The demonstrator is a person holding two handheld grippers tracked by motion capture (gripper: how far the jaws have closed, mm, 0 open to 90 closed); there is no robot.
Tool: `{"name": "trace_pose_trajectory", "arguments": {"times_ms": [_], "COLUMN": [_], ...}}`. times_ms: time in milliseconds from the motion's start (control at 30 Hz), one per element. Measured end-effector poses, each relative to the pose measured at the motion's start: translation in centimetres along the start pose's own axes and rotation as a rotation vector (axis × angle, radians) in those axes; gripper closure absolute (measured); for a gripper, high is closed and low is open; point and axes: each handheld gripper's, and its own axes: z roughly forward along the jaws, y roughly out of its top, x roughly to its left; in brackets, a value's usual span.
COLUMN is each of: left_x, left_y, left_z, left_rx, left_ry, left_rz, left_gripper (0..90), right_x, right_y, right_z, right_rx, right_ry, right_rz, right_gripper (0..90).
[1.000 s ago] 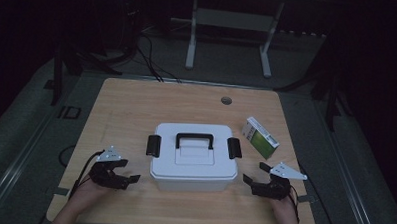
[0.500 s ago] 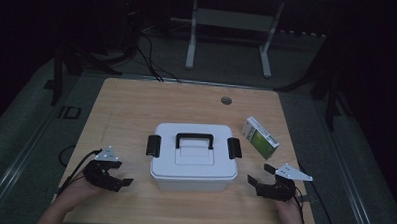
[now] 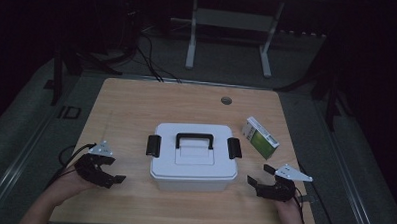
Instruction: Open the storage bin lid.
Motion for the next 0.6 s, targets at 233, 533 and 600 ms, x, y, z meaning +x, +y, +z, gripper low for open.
{"name": "trace_pose_trajectory", "arguments": {"times_ms": [233, 533, 600], "left_x": [-0.4, -1.2, -1.4], "left_y": [1.5, 3.5, 4.0], "left_z": [-1.0, -2.5, -2.9], "left_rx": [0.031, 0.064, 0.074], "left_ry": [-0.013, -0.034, -0.029], "left_rz": [0.046, 0.093, 0.112], "left_gripper": [18.4, 18.4, 18.5], "right_x": [0.0, -0.1, -0.1], "right_y": [0.0, -0.1, -0.1], "right_z": [0.0, 0.0, 0.0], "right_rx": [0.001, -0.002, -0.004], "right_ry": [0.002, 0.004, 0.006], "right_rz": [0.0, 0.008, 0.011], "right_gripper": [13.4, 13.4, 13.4]}}
